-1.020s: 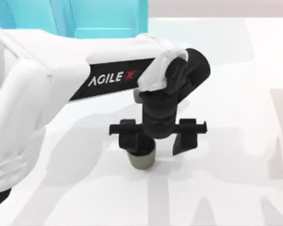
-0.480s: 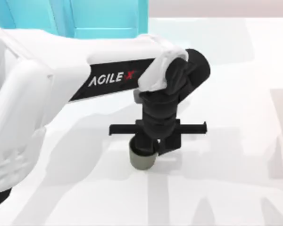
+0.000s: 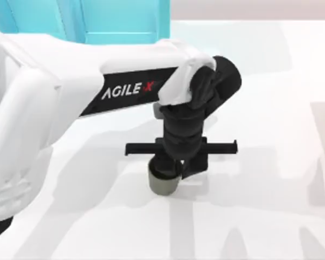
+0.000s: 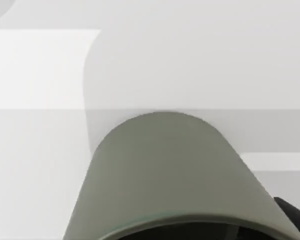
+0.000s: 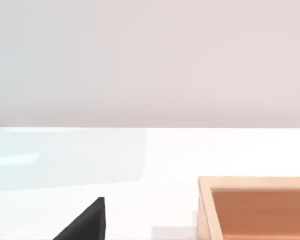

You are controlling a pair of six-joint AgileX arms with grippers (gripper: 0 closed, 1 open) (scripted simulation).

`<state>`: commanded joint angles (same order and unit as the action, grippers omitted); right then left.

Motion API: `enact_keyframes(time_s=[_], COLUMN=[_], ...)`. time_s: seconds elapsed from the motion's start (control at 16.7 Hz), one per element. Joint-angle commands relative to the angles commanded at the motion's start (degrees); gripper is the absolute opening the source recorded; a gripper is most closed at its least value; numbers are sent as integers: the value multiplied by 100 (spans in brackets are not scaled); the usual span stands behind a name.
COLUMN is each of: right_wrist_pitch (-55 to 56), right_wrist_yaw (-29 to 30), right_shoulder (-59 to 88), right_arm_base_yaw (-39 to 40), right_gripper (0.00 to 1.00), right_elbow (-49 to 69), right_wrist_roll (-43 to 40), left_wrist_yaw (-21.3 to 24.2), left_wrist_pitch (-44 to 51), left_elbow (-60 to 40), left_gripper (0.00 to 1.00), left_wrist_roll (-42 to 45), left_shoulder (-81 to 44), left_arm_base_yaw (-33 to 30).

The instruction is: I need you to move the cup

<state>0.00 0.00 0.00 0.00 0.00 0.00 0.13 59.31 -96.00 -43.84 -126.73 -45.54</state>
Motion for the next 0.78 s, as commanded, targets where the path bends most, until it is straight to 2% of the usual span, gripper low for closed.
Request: enact_keyframes(time_s=[0.24,0.6,0.78], right_wrist_pitch=[0,0,0], right_wrist_yaw=[0,0,0], right_shoulder=[0,0,0], right_arm_base_yaw=[0,0,0], right_gripper=[100,100,100], right_elbow=[0,0,0], right_wrist_roll=[0,0,0], left_wrist_yaw=[65,207,242], left_wrist_pitch=[57,223,332], left_elbow=[151,919,1454], left_gripper=[0,0,0], left_wrist_roll=[586,2413,3299], left_shoulder=[218,1155,1740], left_arm_base_yaw=[626,2809,3672])
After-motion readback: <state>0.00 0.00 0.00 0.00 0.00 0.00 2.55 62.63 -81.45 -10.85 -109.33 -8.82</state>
